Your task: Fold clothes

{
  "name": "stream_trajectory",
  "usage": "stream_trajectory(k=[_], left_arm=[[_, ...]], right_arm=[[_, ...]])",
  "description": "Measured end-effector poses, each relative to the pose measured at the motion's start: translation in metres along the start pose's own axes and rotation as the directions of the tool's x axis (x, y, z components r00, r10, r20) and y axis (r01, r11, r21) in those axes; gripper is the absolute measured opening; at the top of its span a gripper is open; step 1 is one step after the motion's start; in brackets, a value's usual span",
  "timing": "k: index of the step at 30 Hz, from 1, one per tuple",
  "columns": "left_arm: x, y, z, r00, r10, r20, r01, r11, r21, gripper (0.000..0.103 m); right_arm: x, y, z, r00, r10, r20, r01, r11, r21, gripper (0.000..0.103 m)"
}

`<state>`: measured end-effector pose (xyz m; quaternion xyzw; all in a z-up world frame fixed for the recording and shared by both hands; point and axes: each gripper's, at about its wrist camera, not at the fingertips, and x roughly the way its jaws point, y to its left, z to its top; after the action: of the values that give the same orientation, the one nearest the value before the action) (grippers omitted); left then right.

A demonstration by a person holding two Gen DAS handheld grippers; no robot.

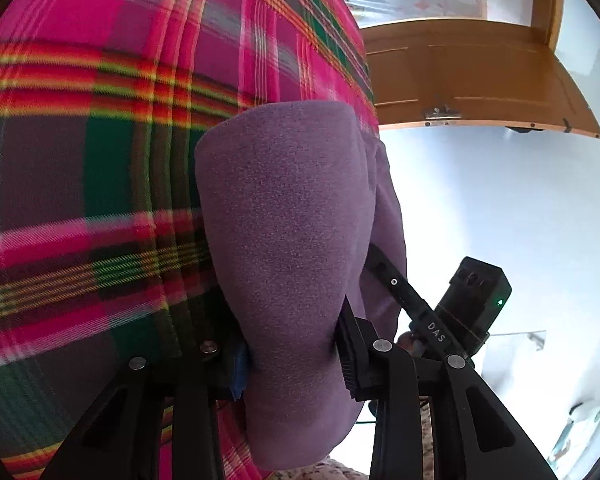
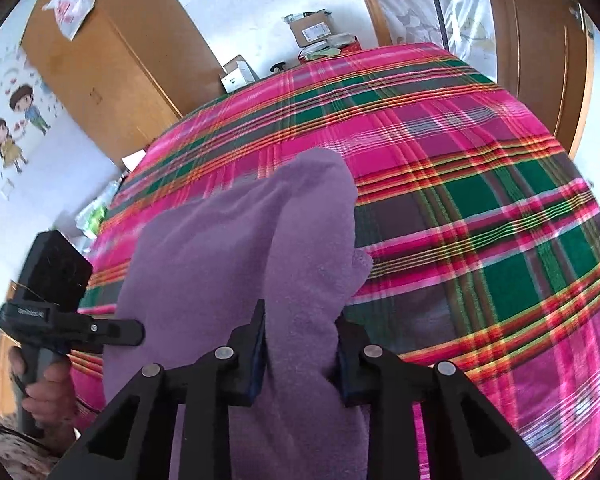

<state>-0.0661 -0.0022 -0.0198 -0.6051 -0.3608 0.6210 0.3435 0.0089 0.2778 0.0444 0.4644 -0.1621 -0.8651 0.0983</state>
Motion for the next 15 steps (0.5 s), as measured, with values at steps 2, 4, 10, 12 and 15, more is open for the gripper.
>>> stream_trajectory(k=[2, 4, 10, 12, 15], left_arm=[[-0.008, 0.0, 0.003, 1.0, 0.01, 0.02, -0.01, 1.0, 0.01, 0.037], [-0.019, 0.001, 0.007, 0.999, 0.017, 0.041, -0.018, 1.0, 0.018, 0.037], [-0.058, 0.015, 0.024, 0.99, 0.051, 0.128, -0.051, 0.999, -0.003, 0.037], [-0.069, 0.018, 0.028, 0.986, 0.069, 0.154, -0.067, 0.998, -0.014, 0.037], [-0.086, 0.024, 0.037, 0.977, 0.096, 0.189, -0.092, 0.995, -0.028, 0.037]], right_arm=[[0.0, 0.006, 0.002, 1.0, 0.02, 0.008, -0.02, 1.0, 0.003, 0.027], [0.002, 0.015, 0.005, 0.999, 0.04, 0.013, -0.04, 0.999, -0.002, 0.027], [0.022, 0.042, 0.025, 0.996, 0.094, 0.006, -0.094, 0.995, -0.039, 0.027], [0.032, 0.052, 0.034, 0.993, 0.12, -0.003, -0.12, 0.992, -0.046, 0.027], [0.047, 0.068, 0.043, 0.989, 0.148, -0.018, -0.149, 0.986, -0.074, 0.027]])
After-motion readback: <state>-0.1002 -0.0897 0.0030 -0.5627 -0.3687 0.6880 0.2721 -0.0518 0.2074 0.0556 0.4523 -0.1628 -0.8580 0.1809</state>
